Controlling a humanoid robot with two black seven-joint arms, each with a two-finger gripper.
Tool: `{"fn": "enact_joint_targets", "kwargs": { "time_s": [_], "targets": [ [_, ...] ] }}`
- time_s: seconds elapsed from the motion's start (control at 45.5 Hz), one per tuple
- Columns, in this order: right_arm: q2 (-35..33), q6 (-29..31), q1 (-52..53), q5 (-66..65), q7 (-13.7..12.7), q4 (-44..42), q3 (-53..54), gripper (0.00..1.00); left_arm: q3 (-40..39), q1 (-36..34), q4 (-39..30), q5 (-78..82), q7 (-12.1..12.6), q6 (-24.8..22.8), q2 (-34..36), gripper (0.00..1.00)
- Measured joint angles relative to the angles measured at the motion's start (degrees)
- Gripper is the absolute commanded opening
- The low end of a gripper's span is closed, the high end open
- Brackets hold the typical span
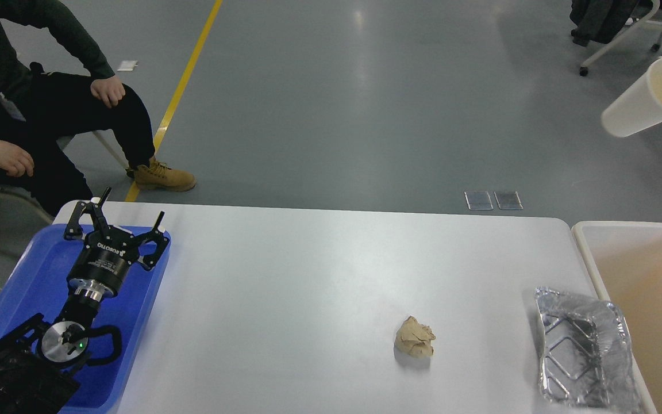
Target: Tidy desktop
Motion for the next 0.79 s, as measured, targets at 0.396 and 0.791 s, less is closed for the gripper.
{"fn": "enact_joint_targets", "kwargs": {
  "time_s": [0.396,0.791],
  "targets": [
    [-2.83,-27.34,-13.88,27.87,-1.90,-6.54,5.37,0.00,0.00,0.00,0.00,0.00,0.00,0.00,0.00,0.99],
    [2.84,-40.51,-41.03,36.19,-5.34,-19.84,37.11,0.00,0.00,0.00,0.00,0.01,0.00,0.00,0.00,0.99]
  ]
}}
